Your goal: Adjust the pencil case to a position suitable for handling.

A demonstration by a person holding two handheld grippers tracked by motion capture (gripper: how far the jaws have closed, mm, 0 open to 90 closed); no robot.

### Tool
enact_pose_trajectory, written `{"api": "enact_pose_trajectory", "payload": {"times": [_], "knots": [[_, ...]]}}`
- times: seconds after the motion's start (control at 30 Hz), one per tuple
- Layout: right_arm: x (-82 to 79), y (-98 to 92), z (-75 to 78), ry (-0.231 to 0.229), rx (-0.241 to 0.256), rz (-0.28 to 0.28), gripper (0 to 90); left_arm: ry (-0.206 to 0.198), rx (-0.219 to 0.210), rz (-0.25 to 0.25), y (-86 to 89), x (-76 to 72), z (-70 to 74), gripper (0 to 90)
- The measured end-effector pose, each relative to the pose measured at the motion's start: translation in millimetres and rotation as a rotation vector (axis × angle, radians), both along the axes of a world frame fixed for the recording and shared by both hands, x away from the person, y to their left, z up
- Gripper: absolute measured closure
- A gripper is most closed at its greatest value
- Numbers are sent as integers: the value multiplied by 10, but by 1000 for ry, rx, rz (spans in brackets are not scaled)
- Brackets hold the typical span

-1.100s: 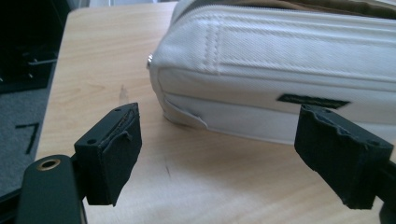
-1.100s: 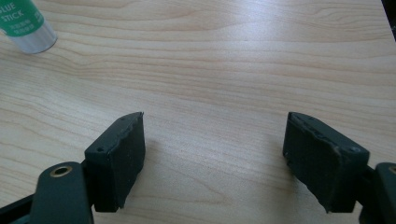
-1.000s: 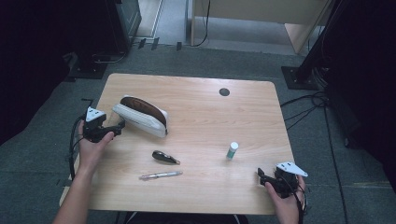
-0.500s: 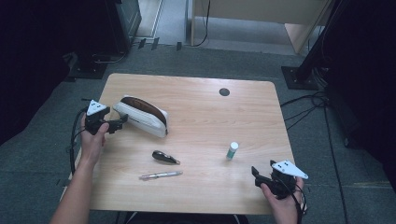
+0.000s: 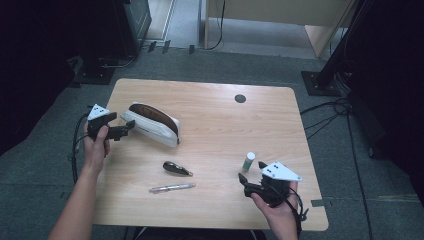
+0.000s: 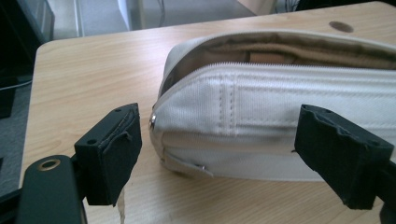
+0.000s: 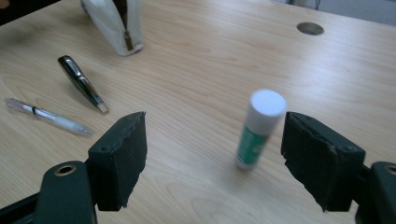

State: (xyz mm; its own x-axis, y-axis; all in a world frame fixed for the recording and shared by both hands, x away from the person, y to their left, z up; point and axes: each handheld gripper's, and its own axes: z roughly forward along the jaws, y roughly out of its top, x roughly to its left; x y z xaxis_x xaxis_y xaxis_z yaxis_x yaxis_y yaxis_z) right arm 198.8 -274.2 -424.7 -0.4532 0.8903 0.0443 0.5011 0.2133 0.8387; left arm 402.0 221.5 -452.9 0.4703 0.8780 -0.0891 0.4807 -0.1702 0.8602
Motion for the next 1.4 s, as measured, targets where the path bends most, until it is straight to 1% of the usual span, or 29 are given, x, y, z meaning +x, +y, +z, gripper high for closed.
{"api": "enact_pose_trajectory", "payload": {"times": [0.07,0.1,0.13,0.17,0.23,0.3,0.33,0.37,0.4,0.43,0.47,0.5,0.6,0.67,0.8,0.9,0.93,1.0,1.03,1.07,1.1,1.13,1.17,1.2,1.23,1.3,1.33,1.4], "knots": [[33,91,12,-4,-7,18,225,-1,-23,-4,11,23,22,154],[44,127,16,-2,-9,25,225,0,-42,-10,20,32,32,154],[59,181,12,2,-10,36,225,3,-75,-23,38,54,42,154],[59,181,12,2,-10,36,225,3,-75,-23,38,54,42,154],[71,210,-1,9,-10,40,224,15,-114,-39,51,88,46,156],[79,221,-15,15,-13,41,220,27,-127,-56,49,117,40,157],[81,224,-21,21,-12,42,220,37,-127,-65,43,132,31,157],[83,219,-30,23,-13,43,217,40,-116,-76,35,145,17,142],[83,219,-30,23,-13,43,217,40,-116,-76,35,145,17,141],[83,211,-39,29,-10,39,216,45,-122,-99,47,146,17,141],[83,211,-39,29,-10,39,216,45,-122,-99,47,146,17,142],[85,208,-45,29,-8,38,216,47,-131,-115,53,143,17,142],[96,203,-72,36,-6,36,215,56,-122,-142,44,116,23,144],[100,223,-88,41,-1,41,213,57,-102,-157,27,75,25,146],[114,266,-91,40,10,50,212,63,-105,-162,21,25,14,147],[151,315,-93,39,23,61,213,76,-103,-183,9,-33,-6,148],[182,362,-92,41,40,67,218,79,-100,-196,-6,-63,-14,149],[198,381,-92,38,46,73,220,83,-97,-204,-22,-83,-15,150],[242,448,-83,34,60,83,226,82,-89,-214,-35,-95,-12,151],[261,471,-80,24,60,90,230,78,-80,-238,-63,-117,0,153],[281,510,-73,22,66,96,234,78,-80,-238,-63,-117,0,157],[281,510,-73,22,66,96,234,73,-80,-250,-85,-129,6,157],[329,603,-55,8,72,112,240,68,-66,-259,-114,-147,15,157],[352,647,-50,0,73,119,240,67,-58,-269,-136,-158,20,157],[375,694,-50,-9,75,123,241,62,-37,-282,-177,-175,21,157],[424,775,-52,-19,78,133,242,58,-29,-281,-189,-180,19,157],[456,819,-53,-18,79,138,247,50,-12,-275,-201,-187,21,157],[523,896,-53,-18,83,152,254,38,-9,-255,-190,-189,30,156]]}}
